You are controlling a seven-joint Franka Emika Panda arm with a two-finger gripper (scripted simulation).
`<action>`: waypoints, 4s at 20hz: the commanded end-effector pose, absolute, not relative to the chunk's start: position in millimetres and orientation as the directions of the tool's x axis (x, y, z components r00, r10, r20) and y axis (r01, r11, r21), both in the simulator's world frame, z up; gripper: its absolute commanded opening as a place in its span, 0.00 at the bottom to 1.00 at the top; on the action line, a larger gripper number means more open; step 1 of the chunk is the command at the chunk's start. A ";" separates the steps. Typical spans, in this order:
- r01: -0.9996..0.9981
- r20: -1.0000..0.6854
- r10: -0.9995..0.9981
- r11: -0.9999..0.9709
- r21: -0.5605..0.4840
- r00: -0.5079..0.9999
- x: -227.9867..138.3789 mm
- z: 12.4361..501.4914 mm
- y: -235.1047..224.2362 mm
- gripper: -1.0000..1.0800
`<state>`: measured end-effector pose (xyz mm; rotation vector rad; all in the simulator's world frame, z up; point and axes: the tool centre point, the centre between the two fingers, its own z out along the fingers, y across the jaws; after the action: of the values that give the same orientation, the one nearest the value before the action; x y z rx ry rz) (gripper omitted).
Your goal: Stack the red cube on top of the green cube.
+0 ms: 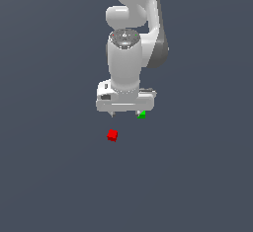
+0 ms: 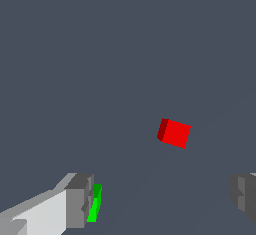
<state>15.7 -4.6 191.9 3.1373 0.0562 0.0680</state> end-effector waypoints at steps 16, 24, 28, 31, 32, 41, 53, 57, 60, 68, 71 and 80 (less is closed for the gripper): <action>-0.136 0.019 -0.136 -0.991 0.003 0.991 23.4 120.3 -42.0 0.96; -0.240 0.003 -0.240 -0.971 0.002 0.971 24.5 76.8 -64.9 0.96; -0.256 0.000 -0.256 -0.967 0.001 0.967 24.7 70.2 -68.2 0.96; -0.253 -0.001 -0.253 -0.968 0.001 0.968 24.1 70.5 -67.9 0.96; -0.253 -0.001 -0.253 -0.968 0.001 0.968 24.1 69.5 -67.9 0.96; -0.256 0.000 -0.256 -0.967 0.000 0.967 23.3 33.0 -68.1 0.96; -0.256 0.000 -0.256 -0.967 0.000 0.967 24.7 19.9 -68.1 0.00; -0.256 0.000 -0.256 -0.967 0.000 0.967 24.7 19.9 -68.1 0.00; -0.256 0.000 -0.256 -0.967 0.000 0.967 24.6 20.3 -67.6 0.00; -0.256 0.000 -0.256 -0.967 -0.001 0.967 23.7 44.8 -67.8 0.00; -0.256 0.000 -0.256 -0.967 -0.001 0.967 23.3 65.2 -67.7 0.00; -0.256 0.000 -0.256 -0.967 0.000 0.967 23.5 114.7 -68.2 0.00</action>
<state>23.6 -68.1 108.9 3.1157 -0.4064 0.0012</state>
